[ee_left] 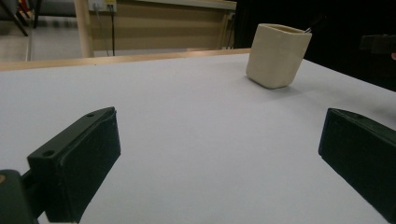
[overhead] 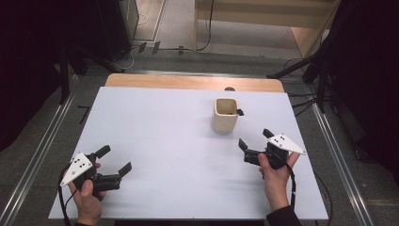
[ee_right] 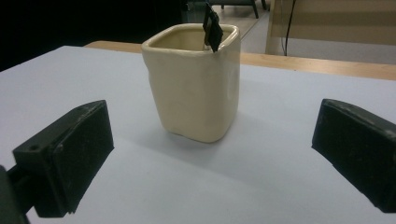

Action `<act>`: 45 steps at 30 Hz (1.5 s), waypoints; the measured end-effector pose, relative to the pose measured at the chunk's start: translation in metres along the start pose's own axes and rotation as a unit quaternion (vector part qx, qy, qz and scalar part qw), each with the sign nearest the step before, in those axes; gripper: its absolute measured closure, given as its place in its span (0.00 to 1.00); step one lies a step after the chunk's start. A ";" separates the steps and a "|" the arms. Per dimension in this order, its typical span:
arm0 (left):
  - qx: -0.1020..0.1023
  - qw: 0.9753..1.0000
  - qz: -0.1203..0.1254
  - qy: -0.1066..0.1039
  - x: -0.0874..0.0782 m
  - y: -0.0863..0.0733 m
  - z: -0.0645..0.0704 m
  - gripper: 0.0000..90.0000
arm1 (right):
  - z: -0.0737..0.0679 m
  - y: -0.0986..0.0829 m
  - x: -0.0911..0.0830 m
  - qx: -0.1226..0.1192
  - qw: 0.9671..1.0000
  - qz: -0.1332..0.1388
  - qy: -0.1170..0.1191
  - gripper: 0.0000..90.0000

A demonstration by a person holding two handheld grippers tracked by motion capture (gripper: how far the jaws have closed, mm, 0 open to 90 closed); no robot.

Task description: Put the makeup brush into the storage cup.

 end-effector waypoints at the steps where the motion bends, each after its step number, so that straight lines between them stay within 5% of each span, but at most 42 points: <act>1: 0.000 1.000 0.000 0.000 0.000 0.000 0.000 0.00 | 0.000 -0.001 -0.001 0.001 1.000 0.000 0.000 0.00; 45: 0.002 1.000 -0.001 -0.002 0.002 0.000 0.001 0.00 | 0.018 -0.045 -0.057 0.005 0.999 -0.013 -0.030 0.00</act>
Point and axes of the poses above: each handheld gripper's, and its own axes: x roughly forward along the jaws, y roughly out of its top, z roughly to its right, the point moved 1 cm from there along x, roughly forward along the jaws, and after that the axes turned 8 degrees about -x, right-handed, at the moved point
